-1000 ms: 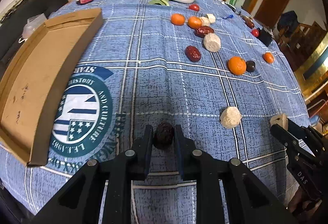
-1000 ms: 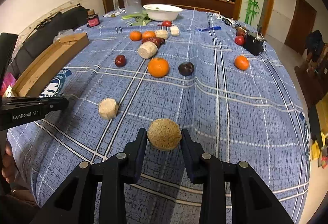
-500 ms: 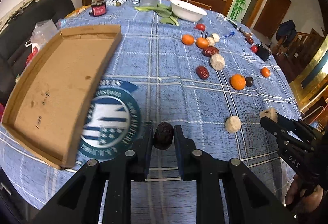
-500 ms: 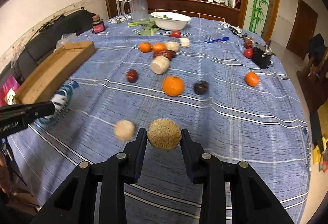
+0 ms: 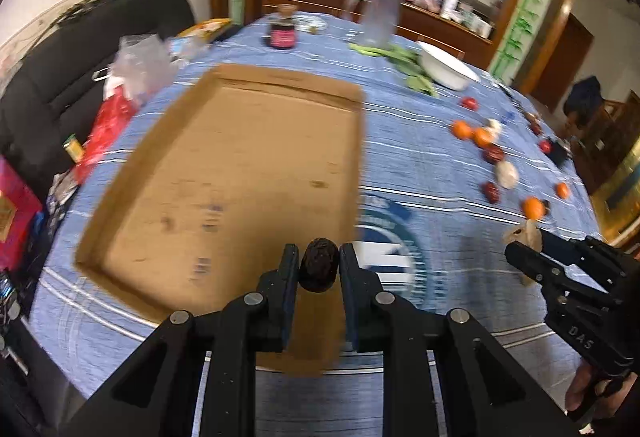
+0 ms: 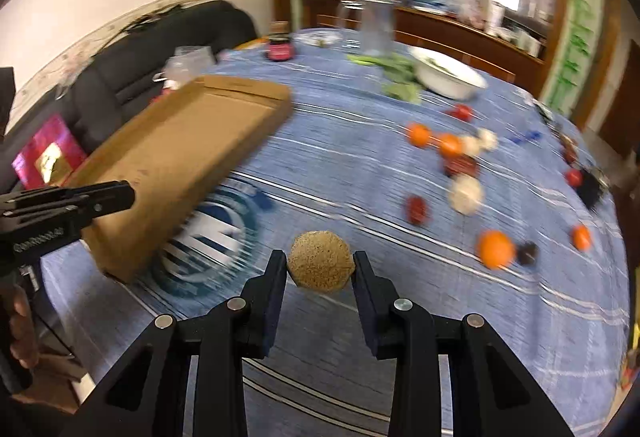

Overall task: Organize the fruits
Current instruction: 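Carry the tan ball and red date in both tools over the cardboard tray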

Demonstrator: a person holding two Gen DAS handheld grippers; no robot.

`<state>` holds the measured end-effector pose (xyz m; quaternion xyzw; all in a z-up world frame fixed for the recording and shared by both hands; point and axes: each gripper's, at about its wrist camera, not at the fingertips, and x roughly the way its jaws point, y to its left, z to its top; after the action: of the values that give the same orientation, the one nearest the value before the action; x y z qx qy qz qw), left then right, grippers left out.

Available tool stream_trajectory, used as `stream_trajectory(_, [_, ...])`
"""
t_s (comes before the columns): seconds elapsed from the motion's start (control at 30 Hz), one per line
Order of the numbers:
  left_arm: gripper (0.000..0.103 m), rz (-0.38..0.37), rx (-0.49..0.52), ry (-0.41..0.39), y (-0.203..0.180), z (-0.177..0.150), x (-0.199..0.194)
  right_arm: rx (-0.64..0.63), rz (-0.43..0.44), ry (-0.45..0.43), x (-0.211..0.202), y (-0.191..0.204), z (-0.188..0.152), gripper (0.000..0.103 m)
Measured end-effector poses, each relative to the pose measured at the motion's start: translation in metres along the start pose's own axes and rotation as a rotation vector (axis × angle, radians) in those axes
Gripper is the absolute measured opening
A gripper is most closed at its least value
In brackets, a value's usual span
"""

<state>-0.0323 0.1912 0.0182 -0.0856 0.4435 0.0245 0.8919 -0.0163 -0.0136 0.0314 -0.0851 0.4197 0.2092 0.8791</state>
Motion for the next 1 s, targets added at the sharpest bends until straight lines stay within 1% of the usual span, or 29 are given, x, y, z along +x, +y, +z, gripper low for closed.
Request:
stream_trajectory(0.1, [0.020, 0.041, -0.024, 0.001, 0.028, 0.001, -0.001, -0.037, 0.054, 0.000, 0.010, 0.030, 0.018, 0.036])
stream_trajectory(0.3, [0.020, 0.127, -0.053, 0.003, 0.071, 0.005, 0.002, -0.120, 0.155, -0.001, 0.032, 0.089, 0.049, 0.037])
stream_trajectory(0.4, [0.020, 0.156, -0.067, 0.011, 0.088, 0.007, 0.007, -0.155, 0.195, 0.027, 0.050, 0.116, 0.055, 0.037])
stream_trajectory(0.53, [0.020, 0.179, -0.069, 0.027, 0.103, 0.009, 0.018, -0.199, 0.224, 0.081, 0.076, 0.143, 0.054, 0.037])
stream_trajectory(0.7, [0.020, 0.200, -0.052, 0.055, 0.108, 0.009, 0.033, -0.223, 0.214, 0.128, 0.099, 0.157, 0.050, 0.037])
stream_trajectory(0.93, [0.020, 0.216, -0.030, 0.080, 0.110, 0.009, 0.045, -0.206, 0.204, 0.164, 0.111, 0.150, 0.049, 0.037])
stream_trajectory(1.0, [0.022, 0.226, -0.027, 0.091, 0.111, 0.008, 0.048, -0.203, 0.206, 0.172, 0.114, 0.150, 0.049, 0.038])
